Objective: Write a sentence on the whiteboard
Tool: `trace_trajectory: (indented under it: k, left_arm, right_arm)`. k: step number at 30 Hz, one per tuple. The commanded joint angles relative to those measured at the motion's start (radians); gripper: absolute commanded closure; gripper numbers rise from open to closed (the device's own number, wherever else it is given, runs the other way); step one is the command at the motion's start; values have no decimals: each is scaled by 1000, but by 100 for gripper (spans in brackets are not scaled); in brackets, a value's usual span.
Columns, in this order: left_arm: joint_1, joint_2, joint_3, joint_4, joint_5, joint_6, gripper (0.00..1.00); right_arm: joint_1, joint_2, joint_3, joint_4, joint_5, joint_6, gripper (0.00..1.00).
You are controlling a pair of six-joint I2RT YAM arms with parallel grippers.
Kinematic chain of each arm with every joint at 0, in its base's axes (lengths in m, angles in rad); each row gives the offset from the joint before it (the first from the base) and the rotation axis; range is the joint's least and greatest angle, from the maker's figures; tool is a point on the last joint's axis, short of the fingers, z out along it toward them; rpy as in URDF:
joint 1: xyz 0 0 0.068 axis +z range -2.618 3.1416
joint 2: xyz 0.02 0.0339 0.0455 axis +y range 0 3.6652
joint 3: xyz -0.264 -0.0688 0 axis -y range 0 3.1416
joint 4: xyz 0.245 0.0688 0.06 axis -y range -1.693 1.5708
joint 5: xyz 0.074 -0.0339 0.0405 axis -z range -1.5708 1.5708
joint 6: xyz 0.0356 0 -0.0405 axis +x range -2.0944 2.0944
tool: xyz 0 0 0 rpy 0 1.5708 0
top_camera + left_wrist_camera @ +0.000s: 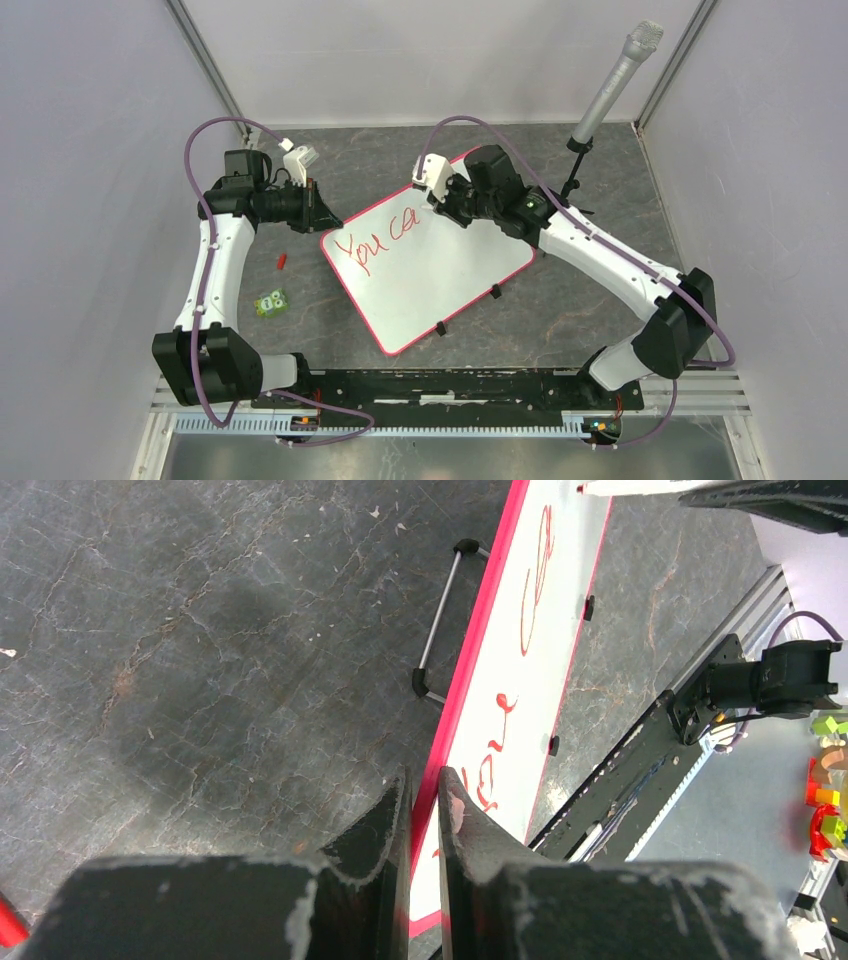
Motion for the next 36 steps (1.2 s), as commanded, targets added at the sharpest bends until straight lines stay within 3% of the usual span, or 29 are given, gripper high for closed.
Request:
trace_trajectory:
  k: [1, 11, 25, 36]
  left_arm:
    - [-4, -21, 3, 4, 13, 23, 92]
    - [-4, -15, 1, 3, 6, 27, 92]
    - [-4, -23, -5, 4, 11, 29, 92]
    - [-4, -29, -11, 4, 7, 29, 92]
  right_arm:
    - [-8, 5, 53, 31, 19, -14, 100]
    - [-12, 42, 46, 39, 1, -19, 100]
    - [-10, -52, -101, 43, -26, 27, 100]
    - [-12, 2, -9, 66, 0, 14, 100]
